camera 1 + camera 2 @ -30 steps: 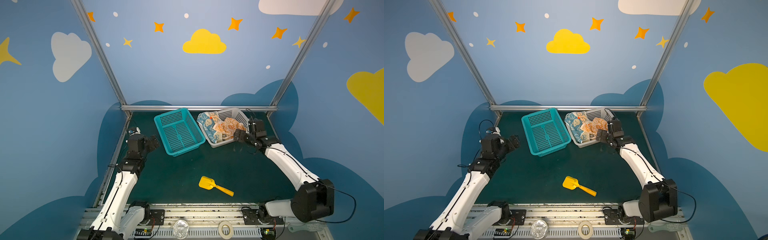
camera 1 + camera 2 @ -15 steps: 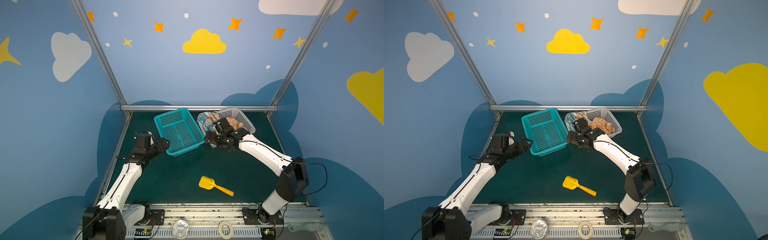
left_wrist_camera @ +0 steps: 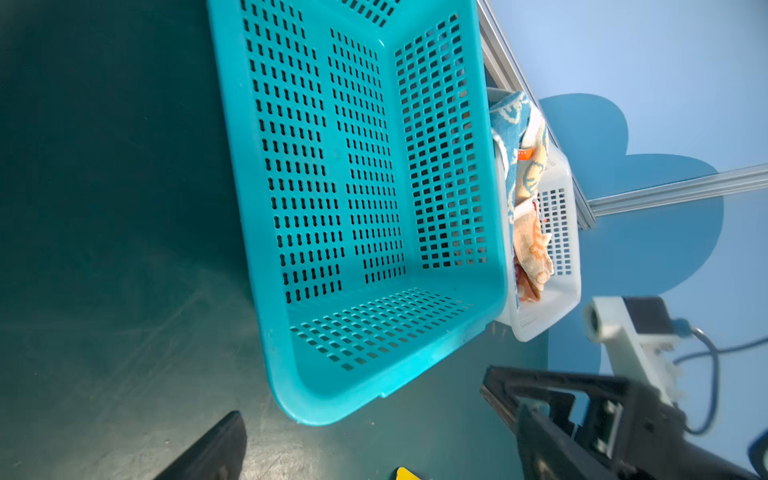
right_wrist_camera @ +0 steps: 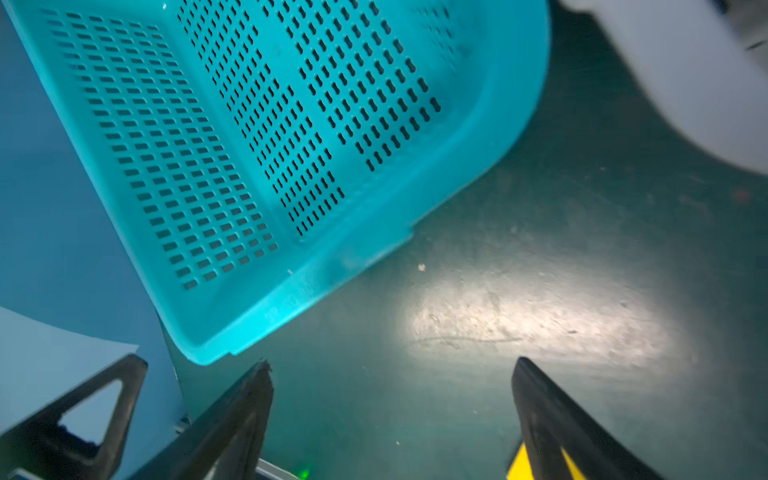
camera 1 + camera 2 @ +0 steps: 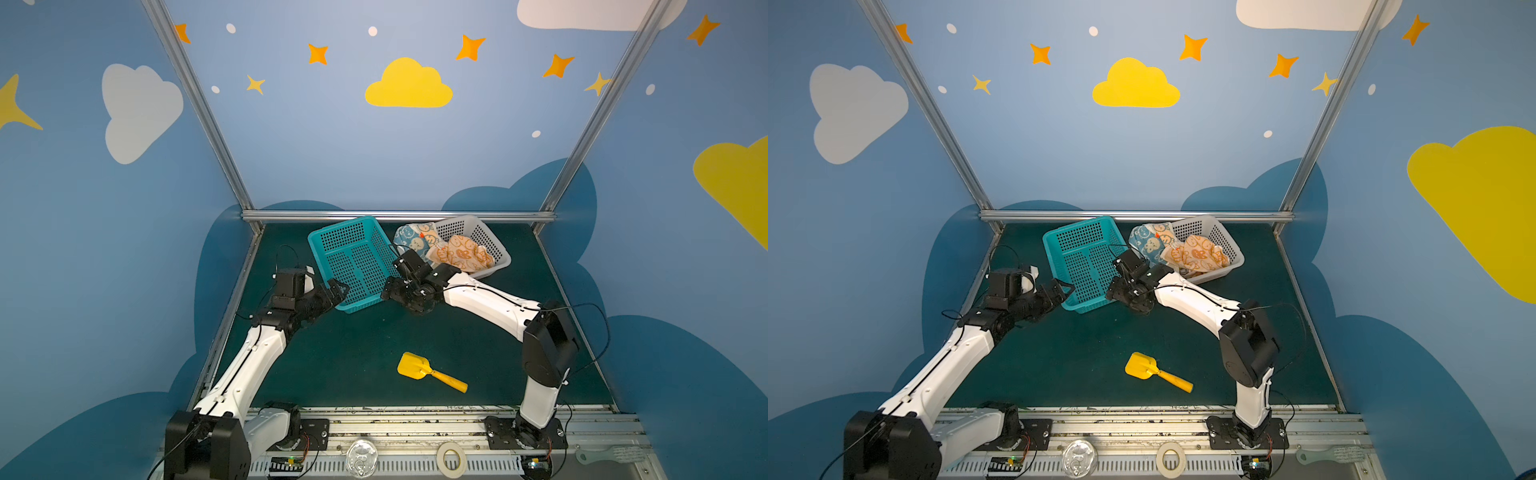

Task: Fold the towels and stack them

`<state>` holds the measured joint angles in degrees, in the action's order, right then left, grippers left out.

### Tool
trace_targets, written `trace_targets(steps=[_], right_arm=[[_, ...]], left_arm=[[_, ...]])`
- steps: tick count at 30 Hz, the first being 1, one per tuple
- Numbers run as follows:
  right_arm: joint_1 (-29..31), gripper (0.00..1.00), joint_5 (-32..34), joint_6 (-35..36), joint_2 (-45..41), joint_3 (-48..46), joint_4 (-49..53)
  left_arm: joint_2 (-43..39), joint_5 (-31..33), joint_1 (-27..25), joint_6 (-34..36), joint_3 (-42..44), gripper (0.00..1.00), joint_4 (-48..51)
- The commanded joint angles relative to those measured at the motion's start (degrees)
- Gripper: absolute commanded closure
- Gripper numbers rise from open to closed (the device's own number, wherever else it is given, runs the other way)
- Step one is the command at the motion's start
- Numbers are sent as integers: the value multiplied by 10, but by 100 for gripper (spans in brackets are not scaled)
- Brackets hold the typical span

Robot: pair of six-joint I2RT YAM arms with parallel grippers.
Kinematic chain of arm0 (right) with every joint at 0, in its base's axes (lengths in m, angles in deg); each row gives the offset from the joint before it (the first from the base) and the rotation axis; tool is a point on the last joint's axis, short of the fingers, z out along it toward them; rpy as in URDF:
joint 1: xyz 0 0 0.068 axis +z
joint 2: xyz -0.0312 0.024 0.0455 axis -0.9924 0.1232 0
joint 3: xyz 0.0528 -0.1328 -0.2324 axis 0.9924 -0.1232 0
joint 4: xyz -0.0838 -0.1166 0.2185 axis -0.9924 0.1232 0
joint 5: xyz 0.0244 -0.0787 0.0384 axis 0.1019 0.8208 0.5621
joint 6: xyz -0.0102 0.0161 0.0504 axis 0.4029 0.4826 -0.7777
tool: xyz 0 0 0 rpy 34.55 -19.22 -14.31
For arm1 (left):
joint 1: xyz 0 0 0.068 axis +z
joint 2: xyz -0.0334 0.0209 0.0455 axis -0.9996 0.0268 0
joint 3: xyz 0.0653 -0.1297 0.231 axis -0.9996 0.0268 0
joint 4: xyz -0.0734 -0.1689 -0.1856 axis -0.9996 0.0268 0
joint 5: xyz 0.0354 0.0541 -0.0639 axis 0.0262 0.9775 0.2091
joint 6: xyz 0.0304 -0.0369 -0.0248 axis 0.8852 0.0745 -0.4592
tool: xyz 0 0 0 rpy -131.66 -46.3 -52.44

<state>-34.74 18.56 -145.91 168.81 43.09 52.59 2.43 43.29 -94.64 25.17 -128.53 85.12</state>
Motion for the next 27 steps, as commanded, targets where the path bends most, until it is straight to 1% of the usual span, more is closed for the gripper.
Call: trace_targets(steps=[1, 4, 8, 11, 16, 21, 24, 27], right_arm=[[2, 14, -1, -6, 27, 28, -3], [2, 19, 3, 5, 53, 50, 3], [5, 21, 8, 11, 86, 78, 9], [9, 27, 4, 12, 106, 95, 8], [19, 32, 10, 17, 132, 127, 15], [20, 47, 14, 30, 160, 169, 39], [18, 59, 12, 47, 180, 205, 61], [16, 63, 7, 60, 199, 240, 79]], left_arm=[[-12, -17, 1, 2, 15, 0, 5], [-23, -25, 7, -6, 29, 0, -3], [-41, -48, 21, -3, 32, 0, 12], [-63, -51, 29, -1, 39, 0, 20], [-96, -55, 48, 7, 58, 0, 28], [-109, -74, 72, 12, 72, 0, 41], [-117, -90, 84, 12, 81, 0, 38], [-120, -92, 90, 15, 84, 0, 40]])
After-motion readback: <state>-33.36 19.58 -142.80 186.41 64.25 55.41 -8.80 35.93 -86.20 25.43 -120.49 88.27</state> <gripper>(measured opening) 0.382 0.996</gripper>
